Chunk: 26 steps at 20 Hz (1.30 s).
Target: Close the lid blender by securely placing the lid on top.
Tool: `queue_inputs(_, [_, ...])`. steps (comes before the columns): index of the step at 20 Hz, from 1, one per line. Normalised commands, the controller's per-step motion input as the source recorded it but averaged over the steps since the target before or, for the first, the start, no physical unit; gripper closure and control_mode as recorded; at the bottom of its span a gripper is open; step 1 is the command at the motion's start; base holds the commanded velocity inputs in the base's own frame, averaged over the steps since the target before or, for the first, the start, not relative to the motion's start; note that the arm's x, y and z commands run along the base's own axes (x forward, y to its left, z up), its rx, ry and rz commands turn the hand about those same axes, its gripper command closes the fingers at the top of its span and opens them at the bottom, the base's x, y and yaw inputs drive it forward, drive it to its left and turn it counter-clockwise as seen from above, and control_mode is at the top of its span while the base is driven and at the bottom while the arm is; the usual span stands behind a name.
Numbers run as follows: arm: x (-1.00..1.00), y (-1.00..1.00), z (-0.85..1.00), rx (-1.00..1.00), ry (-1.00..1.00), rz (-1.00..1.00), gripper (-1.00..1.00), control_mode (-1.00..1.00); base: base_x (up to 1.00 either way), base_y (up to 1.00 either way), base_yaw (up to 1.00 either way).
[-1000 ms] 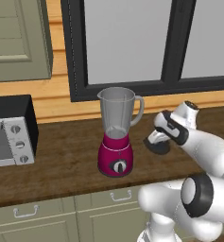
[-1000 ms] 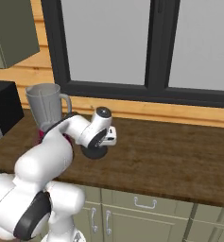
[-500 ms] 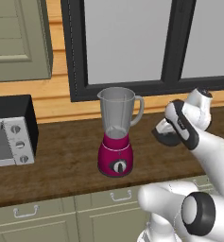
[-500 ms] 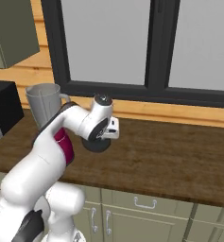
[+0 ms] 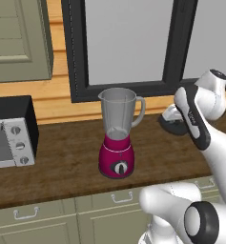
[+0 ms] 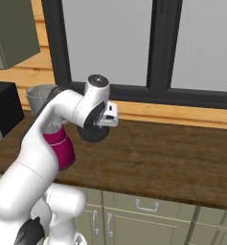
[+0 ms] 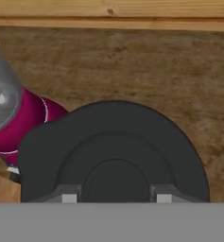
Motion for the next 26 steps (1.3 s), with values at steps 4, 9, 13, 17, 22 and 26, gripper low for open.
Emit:
queue_inputs(4, [-0.14, 0.01, 0.74, 0.0, -0.05, 0.0, 1.0, -1.0, 0.0, 0.0, 0.0])
queue_inputs(9, [0.0, 0.16, 0.58, 0.0, -0.08, 0.0, 1.0, -1.0, 0.0, 0.0, 0.0])
queue_inputs(13, [0.0, 0.32, 0.46, 0.0, -0.05, 0.02, 1.0, -1.0, 0.0, 0.0, 0.0])
queue_inputs(17, [0.0, 0.47, 0.36, 0.0, -0.01, 0.03, 1.0, -1.0, 0.0, 0.0, 0.0])
queue_inputs(22, [0.0, 0.5, 0.41, 0.0, 0.0, 0.02, 1.0, -1.0, 0.0, 0.0, 0.0])
queue_inputs(26, [0.0, 0.51, 0.39, 0.0, 0.0, 0.0, 1.0, -1.0, 0.0, 0.0, 0.0])
